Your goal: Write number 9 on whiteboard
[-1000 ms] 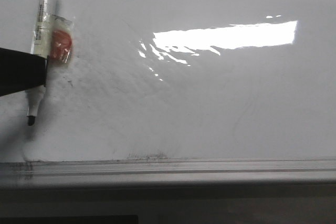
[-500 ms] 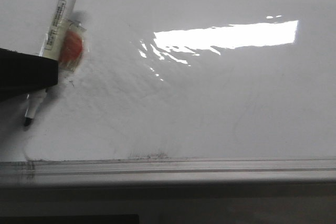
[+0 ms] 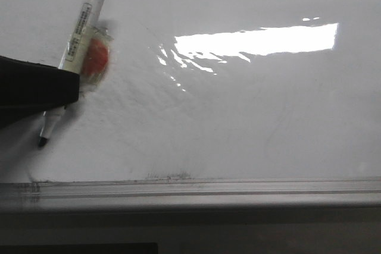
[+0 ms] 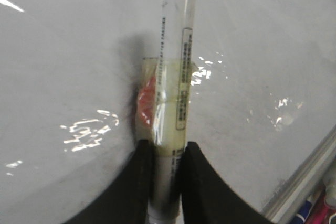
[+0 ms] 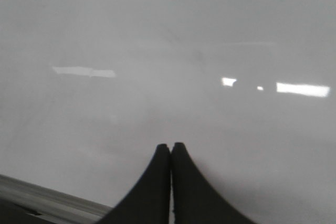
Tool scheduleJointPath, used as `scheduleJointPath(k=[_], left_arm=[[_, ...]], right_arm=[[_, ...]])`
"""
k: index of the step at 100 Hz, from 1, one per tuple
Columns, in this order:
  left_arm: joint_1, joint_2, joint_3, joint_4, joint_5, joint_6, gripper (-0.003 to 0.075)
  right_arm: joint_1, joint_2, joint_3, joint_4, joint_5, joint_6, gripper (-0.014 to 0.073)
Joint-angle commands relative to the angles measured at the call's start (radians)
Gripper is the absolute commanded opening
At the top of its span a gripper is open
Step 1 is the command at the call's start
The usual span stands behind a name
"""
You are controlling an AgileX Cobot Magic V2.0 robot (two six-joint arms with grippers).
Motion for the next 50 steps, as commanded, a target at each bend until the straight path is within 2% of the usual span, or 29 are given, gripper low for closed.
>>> scheduleJointPath(k=[1,19,36,43,50], left_arm=[[0.004,-0.007,-0.019,0.020,0.012,-0.007,-0.0020],[0.004,-0.087,-0.019,0.119,0.012,-0.007,-0.0020],[0.004,-0.156,-0.026,0.168,0.066,-0.007,-0.0020],[0.004,-0.178,-0.042,0.213,0.144,-0.007,-0.0020],[0.004,-0.193,-0.058,0.292,0.197,-0.007,-0.0020]], right_arm=[[0.065,0.016,-0.084,0.002,-0.049,-0.050,-0.0063],[0.237,0.043,-0.181,0.002,-0.017,-0.079,-0.0063],[0.386,0.184,-0.249,0.002,0.012,-0.079,-0.0056],[0.448,0.256,-0.276,0.002,0.001,-0.079,-0.0006],[0.507,0.327,-0.306,0.002,-0.018,-0.079,0.0097]])
